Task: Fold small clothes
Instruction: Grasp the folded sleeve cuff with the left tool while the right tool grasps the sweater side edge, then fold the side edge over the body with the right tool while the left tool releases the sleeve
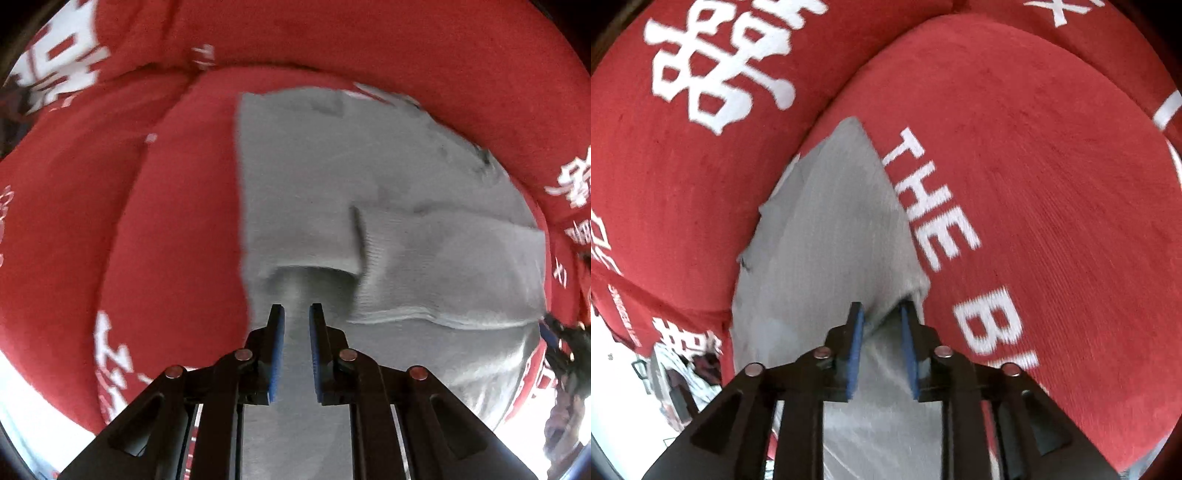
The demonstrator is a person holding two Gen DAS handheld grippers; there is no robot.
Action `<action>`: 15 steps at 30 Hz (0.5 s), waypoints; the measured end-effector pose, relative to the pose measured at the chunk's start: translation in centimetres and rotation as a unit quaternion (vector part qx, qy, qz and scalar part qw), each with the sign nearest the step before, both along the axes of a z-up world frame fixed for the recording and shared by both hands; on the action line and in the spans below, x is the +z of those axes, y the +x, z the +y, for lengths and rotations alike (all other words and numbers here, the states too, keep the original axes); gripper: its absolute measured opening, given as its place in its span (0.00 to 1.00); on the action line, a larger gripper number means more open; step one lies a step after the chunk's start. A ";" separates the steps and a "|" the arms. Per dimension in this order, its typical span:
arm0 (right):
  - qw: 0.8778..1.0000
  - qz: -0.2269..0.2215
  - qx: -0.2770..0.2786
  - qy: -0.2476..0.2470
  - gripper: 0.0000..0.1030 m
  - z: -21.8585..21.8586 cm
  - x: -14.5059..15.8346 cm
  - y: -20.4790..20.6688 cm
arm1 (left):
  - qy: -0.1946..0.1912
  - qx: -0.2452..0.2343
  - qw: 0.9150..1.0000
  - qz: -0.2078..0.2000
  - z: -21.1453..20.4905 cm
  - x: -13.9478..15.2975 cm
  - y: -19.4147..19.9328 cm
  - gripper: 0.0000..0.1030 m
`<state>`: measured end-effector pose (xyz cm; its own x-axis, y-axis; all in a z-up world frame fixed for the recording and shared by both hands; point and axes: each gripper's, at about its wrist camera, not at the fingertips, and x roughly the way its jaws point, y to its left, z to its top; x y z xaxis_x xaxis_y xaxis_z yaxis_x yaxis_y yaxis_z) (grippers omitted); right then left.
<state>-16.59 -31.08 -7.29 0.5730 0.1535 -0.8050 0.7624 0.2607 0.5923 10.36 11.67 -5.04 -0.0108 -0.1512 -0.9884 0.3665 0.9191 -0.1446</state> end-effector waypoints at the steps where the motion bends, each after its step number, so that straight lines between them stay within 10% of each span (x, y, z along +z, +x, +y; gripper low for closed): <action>1: 1.000 -0.007 0.008 0.004 0.28 0.7 0.3 0.2 | 0.002 0.007 1.000 -0.011 0.6 0.4 0.5 0.15; 8: 0.989 -0.067 0.103 0.080 0.31 7.9 0.2 6.2 | -0.014 0.004 0.998 -0.066 -0.2 1.3 3.9 0.15; 13: 0.974 -0.101 0.135 0.149 0.33 13.9 -2.0 12.2 | 0.068 -0.066 0.993 -0.067 -1.5 -2.9 3.1 0.15; 15: 0.972 -0.104 0.127 0.166 0.37 15.1 -3.1 14.2 | 0.061 -0.073 0.991 -0.095 -0.6 -2.7 2.6 0.30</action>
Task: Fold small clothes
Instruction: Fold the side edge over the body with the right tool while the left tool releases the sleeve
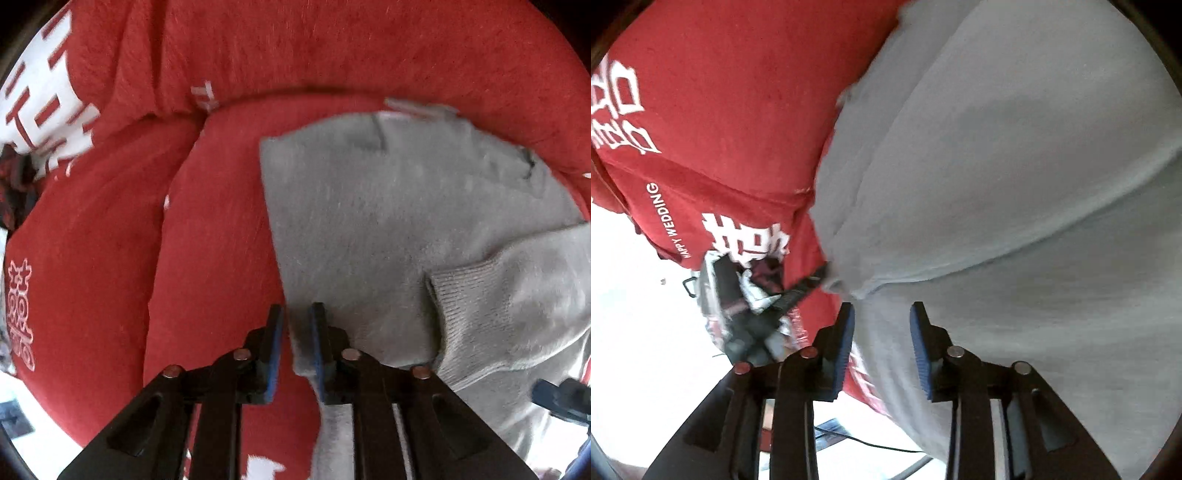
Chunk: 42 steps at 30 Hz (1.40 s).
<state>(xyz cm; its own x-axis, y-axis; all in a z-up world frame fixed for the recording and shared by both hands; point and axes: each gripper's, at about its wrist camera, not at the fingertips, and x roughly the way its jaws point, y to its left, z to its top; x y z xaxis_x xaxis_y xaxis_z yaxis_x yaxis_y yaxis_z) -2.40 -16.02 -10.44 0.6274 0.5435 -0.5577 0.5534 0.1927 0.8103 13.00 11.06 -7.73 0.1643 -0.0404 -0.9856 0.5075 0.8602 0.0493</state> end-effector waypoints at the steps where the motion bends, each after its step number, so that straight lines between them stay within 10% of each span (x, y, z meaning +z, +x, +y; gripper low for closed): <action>1: 1.000 0.007 -0.006 0.008 0.38 0.5 -0.8 1.0 | 0.021 0.001 1.000 -0.018 0.5 0.1 0.0 0.53; 7: 0.998 0.025 -0.050 0.011 0.38 1.9 -2.6 3.1 | -0.002 0.027 1.000 0.001 2.9 -0.1 0.9 0.62; 10: 0.997 0.024 -0.076 0.003 0.08 1.2 -2.0 3.1 | 0.001 0.020 1.000 -0.004 2.2 0.0 0.7 0.62; 19: 0.984 -0.115 -0.130 0.035 0.08 -1.9 3.5 3.4 | -0.015 0.025 1.000 -0.007 2.6 1.8 0.6 0.62; 28: 0.998 0.037 0.029 -0.034 0.13 1.1 -0.6 4.9 | -0.040 0.009 0.999 -0.019 1.5 5.3 0.3 0.62; 30: 0.997 0.024 0.038 -0.059 0.33 0.0 1.3 2.7 | -0.051 -0.004 0.999 -0.013 -0.2 5.6 -0.3 0.62; 37: 0.979 0.065 -0.105 -0.161 0.42 -11.6 5.9 -9.3 | -0.068 -0.033 0.997 0.005 -7.1 3.6 -2.3 0.62; 42: 0.970 0.093 -0.199 -0.105 0.39 -16.8 3.4 -13.9 | -0.033 -0.037 0.999 0.015 -9.2 0.7 -3.4 0.62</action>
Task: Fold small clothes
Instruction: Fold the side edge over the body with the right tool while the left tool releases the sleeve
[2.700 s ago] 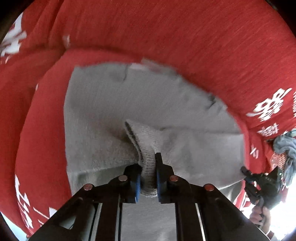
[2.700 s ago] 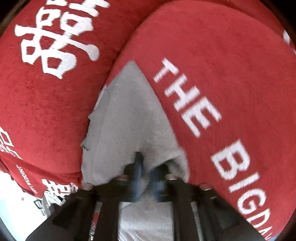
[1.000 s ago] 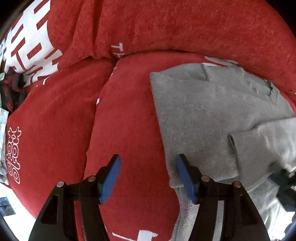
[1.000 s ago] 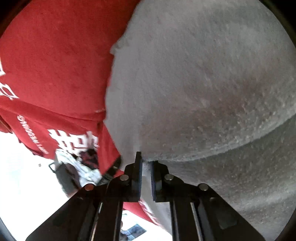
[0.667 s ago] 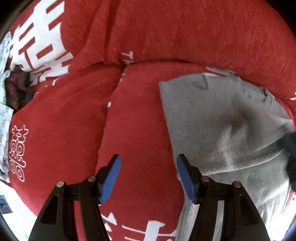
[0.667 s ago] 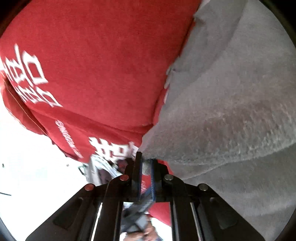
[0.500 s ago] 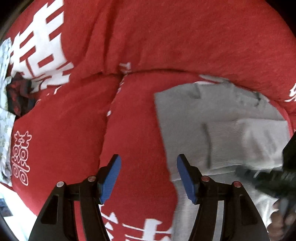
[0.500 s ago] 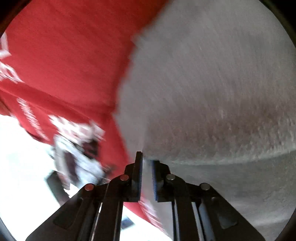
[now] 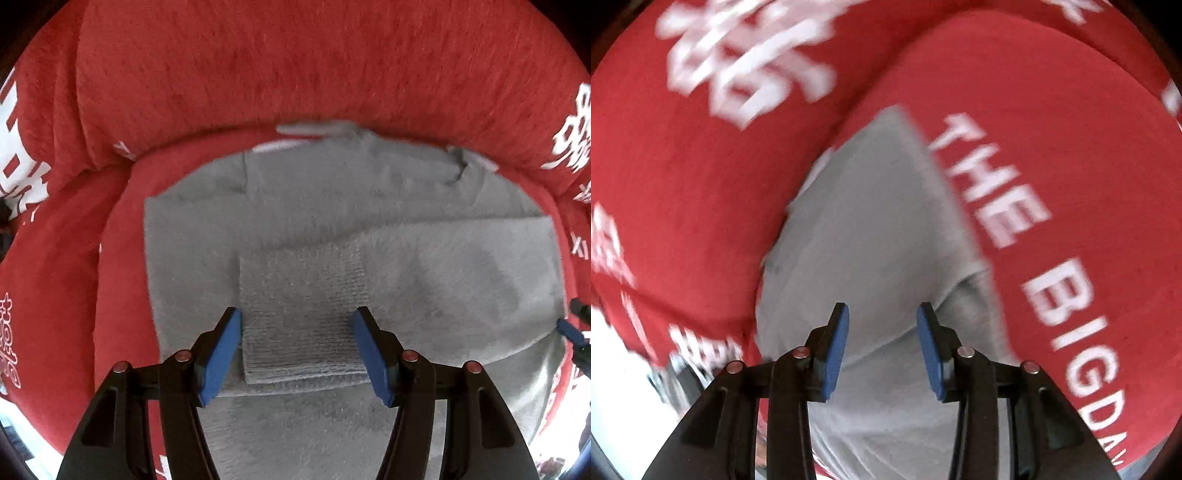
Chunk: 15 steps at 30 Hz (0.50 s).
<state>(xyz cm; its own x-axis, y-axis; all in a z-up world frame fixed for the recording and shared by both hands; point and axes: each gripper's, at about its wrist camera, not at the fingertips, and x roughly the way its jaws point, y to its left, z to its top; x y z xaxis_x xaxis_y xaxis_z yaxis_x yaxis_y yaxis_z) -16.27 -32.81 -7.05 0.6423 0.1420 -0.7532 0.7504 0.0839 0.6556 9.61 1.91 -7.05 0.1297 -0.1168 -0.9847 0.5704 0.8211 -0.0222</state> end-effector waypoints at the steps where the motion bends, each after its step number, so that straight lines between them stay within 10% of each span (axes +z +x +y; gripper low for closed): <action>1: 1.000 -0.005 -0.009 0.010 0.36 -0.4 -0.6 -0.1 | 0.006 0.001 1.000 -0.001 -0.1 -0.4 -0.1 0.62; 3: 1.000 0.005 -0.017 0.007 0.00 -1.1 -0.9 0.1 | 0.012 0.007 1.000 -0.002 -0.1 -0.5 -0.2 0.62; 7: 0.997 -0.022 -0.007 -0.071 0.00 -3.4 2.3 -1.3 | 0.020 0.003 1.000 -0.012 -0.4 -0.3 -1.0 0.62; 15: 0.998 -0.046 0.035 0.015 0.21 -0.9 0.9 -0.9 | 0.020 0.013 1.000 -0.004 0.2 -0.6 -0.9 0.63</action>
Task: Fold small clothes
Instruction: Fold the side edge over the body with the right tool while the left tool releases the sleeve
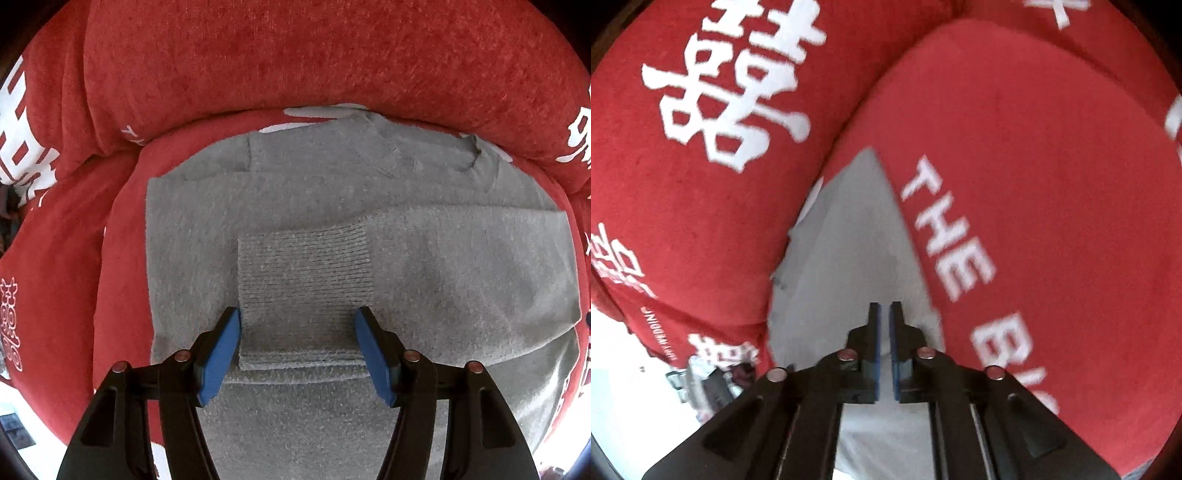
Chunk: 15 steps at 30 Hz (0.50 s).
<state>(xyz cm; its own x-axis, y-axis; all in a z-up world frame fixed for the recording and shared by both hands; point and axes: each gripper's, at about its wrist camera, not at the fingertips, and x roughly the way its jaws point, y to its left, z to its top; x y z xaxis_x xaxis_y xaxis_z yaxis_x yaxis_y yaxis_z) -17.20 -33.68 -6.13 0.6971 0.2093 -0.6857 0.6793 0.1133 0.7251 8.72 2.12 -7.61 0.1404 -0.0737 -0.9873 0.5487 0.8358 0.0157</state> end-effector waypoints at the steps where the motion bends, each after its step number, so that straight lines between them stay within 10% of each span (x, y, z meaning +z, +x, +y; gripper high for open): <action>1: 1.000 -0.006 -0.002 0.012 0.27 0.6 -0.4 0.2 | 0.002 -0.004 1.000 -0.001 -0.1 0.0 0.0 0.63; 5: 0.999 0.031 -0.020 0.038 0.33 1.8 -2.9 1.7 | 0.009 -0.007 1.000 -0.002 -0.4 0.0 0.2 0.63; 8: 0.997 0.052 -0.056 0.026 0.06 0.9 -3.1 0.8 | 0.008 -0.002 1.000 0.001 -0.3 0.1 0.2 0.63; 15: 0.998 0.063 0.012 -0.023 0.06 0.0 -2.7 0.6 | 0.005 -0.001 1.000 0.002 0.5 -0.1 0.0 0.63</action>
